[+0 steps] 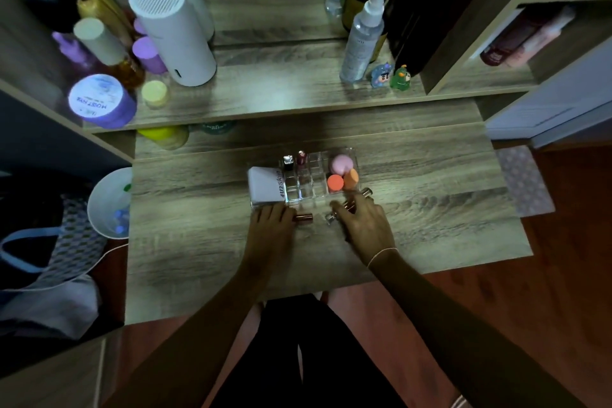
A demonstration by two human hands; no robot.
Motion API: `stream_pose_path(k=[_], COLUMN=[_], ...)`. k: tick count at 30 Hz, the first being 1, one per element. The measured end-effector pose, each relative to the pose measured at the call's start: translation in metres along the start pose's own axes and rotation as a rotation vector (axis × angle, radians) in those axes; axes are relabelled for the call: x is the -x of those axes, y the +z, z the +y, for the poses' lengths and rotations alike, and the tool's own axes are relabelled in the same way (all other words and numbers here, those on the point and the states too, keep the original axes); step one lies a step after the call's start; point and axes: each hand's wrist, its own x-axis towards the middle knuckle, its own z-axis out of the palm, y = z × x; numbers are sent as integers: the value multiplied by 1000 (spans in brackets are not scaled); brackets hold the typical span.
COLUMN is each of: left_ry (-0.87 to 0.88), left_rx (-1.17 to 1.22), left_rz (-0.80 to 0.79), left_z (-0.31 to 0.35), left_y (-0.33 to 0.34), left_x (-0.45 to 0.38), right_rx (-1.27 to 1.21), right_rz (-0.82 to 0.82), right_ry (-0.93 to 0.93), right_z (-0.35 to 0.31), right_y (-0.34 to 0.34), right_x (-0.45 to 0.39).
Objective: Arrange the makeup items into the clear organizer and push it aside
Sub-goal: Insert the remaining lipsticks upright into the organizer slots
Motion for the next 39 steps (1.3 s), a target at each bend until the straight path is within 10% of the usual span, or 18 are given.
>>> stream_pose_path(k=[6, 17, 28, 39], left_ry=[-96, -148, -122, -115], left_rx=[362, 591, 662, 560], left_rz=[169, 284, 424, 462], left_z=[-8, -6, 0, -4], left_y=[-6, -24, -56, -53], left_x=[10, 6, -16, -41], right_rx=[348, 205, -591, -519], right_rz=[23, 68, 488, 285], right_ry=[-423, -584, -2, 16], right_z=[14, 3, -47, -50], right_y=[9, 2, -62, -56], right_x=[-5, -2, -27, -62])
